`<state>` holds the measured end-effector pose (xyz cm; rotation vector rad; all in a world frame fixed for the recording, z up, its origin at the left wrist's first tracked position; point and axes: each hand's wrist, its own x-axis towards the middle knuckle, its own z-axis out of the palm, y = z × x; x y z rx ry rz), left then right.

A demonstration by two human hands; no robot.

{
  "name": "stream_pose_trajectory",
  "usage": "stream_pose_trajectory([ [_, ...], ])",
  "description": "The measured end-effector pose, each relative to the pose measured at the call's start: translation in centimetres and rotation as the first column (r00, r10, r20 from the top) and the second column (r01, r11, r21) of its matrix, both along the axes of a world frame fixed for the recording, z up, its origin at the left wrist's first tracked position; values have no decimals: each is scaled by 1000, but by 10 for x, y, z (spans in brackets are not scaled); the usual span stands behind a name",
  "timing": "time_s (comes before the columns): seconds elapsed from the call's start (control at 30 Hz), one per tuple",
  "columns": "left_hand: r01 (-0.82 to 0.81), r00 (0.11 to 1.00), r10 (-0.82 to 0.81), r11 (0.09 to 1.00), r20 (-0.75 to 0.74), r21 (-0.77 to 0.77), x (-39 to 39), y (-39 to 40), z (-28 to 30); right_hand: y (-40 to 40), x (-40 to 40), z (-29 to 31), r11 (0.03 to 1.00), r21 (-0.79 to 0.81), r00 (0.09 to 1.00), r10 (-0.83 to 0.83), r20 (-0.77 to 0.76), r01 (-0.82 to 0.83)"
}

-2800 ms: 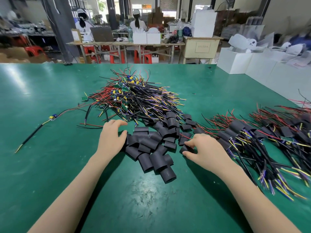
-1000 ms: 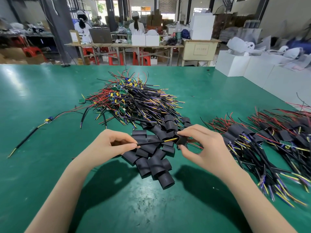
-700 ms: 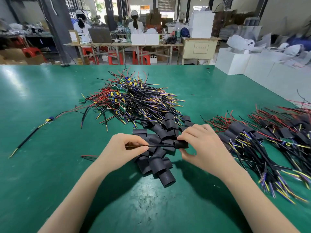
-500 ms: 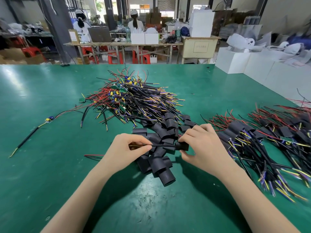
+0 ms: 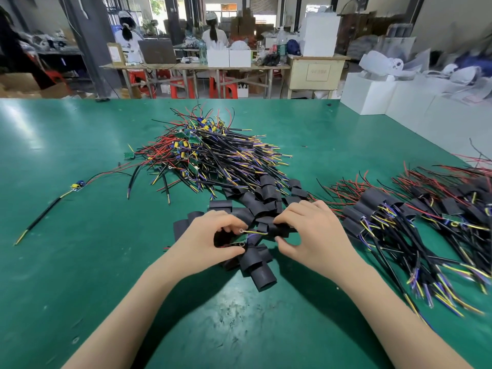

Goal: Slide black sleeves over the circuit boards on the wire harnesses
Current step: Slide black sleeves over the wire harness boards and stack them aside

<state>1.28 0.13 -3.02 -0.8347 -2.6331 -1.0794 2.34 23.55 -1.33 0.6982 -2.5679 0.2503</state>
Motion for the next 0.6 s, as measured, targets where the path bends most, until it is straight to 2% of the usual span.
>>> stream_pose_trajectory([
  [0.17, -20, 1000, 20, 1000, -19, 14, -2, -3, 0, -1, 1, 0, 999, -33, 1000, 10, -4, -10],
  [0.33, -19, 998, 9, 984, 54, 175, 2, 6, 1, -6, 4, -2, 995, -71, 994, 82, 76, -77],
  [0.43, 4, 994, -33, 964, 102, 266, 4, 12, 0, -10, 6, -4, 981, -154, 983, 136, 124, -116],
  [0.6, -46, 983, -26, 924, 181, 380, 3, 14, -1, -10, 5, -3, 954, -231, 974, 212, 74, -190],
])
